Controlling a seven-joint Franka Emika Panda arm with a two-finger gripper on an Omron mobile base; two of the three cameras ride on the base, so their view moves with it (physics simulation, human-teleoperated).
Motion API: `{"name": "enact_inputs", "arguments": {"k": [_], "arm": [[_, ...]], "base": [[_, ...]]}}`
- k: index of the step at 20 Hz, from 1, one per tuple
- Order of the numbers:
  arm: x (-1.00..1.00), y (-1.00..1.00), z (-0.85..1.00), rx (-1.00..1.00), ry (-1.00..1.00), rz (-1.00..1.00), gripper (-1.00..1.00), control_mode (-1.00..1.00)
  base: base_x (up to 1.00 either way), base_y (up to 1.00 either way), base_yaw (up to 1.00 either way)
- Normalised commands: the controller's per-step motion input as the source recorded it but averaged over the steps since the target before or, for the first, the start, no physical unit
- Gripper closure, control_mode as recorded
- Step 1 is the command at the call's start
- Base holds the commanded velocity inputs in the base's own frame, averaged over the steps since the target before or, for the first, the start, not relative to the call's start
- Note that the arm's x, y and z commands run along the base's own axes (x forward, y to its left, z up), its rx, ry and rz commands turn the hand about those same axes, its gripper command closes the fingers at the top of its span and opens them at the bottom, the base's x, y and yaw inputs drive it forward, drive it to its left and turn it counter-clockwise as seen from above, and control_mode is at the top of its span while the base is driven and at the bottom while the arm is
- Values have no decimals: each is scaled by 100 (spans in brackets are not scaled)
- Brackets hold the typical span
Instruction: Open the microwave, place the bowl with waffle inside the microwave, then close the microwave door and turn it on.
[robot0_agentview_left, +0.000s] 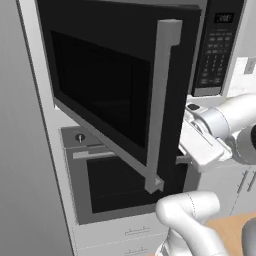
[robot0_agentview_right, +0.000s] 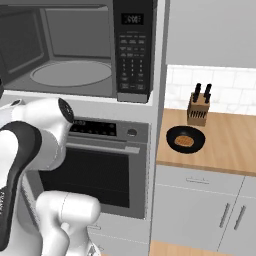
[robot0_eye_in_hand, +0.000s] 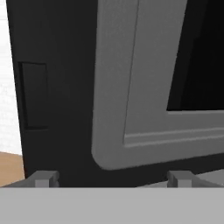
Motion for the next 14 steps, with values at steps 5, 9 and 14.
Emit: {"name": "enact_inputs", "arguments": {"k": [5, 9, 14], "arm": [[0, 38, 10, 0, -11, 1, -100, -100], [0, 48, 6, 0, -8, 0, -100, -100], [0, 47, 1, 0, -1, 0, -100, -100]], "base": [[0, 0, 0], [0, 0, 0], [0, 0, 0]]}}
